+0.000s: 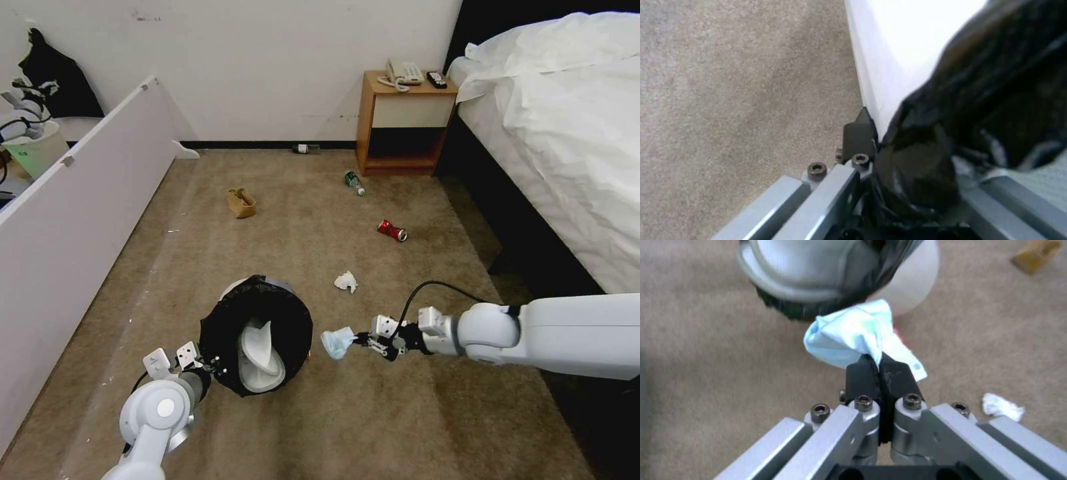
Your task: Pick up the trash bin and place the garbage on the floor into it.
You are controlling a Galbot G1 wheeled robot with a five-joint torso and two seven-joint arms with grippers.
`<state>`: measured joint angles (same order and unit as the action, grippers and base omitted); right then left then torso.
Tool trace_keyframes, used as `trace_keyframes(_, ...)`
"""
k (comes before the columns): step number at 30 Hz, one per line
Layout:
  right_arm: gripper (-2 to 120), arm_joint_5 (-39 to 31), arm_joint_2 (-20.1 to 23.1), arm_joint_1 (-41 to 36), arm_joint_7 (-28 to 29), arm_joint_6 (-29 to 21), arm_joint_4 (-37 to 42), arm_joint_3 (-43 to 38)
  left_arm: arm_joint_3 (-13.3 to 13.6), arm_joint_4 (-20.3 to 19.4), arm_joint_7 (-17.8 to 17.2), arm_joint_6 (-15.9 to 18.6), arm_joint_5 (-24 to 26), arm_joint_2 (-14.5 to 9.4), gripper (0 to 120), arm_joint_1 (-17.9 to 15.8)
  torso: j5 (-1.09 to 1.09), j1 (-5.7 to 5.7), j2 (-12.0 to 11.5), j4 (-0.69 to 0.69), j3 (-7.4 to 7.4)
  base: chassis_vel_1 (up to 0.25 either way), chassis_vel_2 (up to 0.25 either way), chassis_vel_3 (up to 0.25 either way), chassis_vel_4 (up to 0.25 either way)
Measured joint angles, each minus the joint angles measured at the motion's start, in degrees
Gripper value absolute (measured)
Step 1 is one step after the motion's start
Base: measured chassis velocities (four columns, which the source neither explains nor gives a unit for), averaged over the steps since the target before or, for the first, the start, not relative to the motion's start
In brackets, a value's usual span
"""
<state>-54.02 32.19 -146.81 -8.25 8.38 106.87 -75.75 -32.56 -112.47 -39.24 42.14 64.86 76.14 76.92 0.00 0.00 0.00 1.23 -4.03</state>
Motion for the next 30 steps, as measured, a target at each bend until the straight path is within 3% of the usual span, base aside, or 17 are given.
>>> trace_keyframes(8,0,-1.22,-5.47,6.85,-0.97,-1.00,6.73,1.59,0.20,1.23,0.75,0.00,-1.62,0.41,0,0.06,-0.01,0.00,0.00,-0.02,0.00,0.000,0.000,0.000,0.000)
trace_keyframes(15,0,-2.97,-6.84,9.98,-1.49,-1.04,10.50,1.51,0.60,1.40,1.00,0.00,-2.47,0.81,0,-0.02,0.00,-0.01,0.00,-0.01,0.00,0.000,0.000,0.000,0.000)
trace_keyframes(22,0,-4.88,-4.01,10.34,-1.32,-0.80,11.65,0.13,1.26,1.12,2.06,-0.56,-4.21,1.00,0,1.11,-0.01,0.00,0.00,-0.02,0.00,0.000,0.000,0.000,0.000)
trace_keyframes(30,0,-6.31,3.05,6.99,-0.49,-0.29,10.28,-1.97,1.75,0.05,2.11,-0.67,-4.43,0.98,0,1.18,-0.01,0.00,0.00,0.00,0.00,0.000,0.000,0.000,0.000)
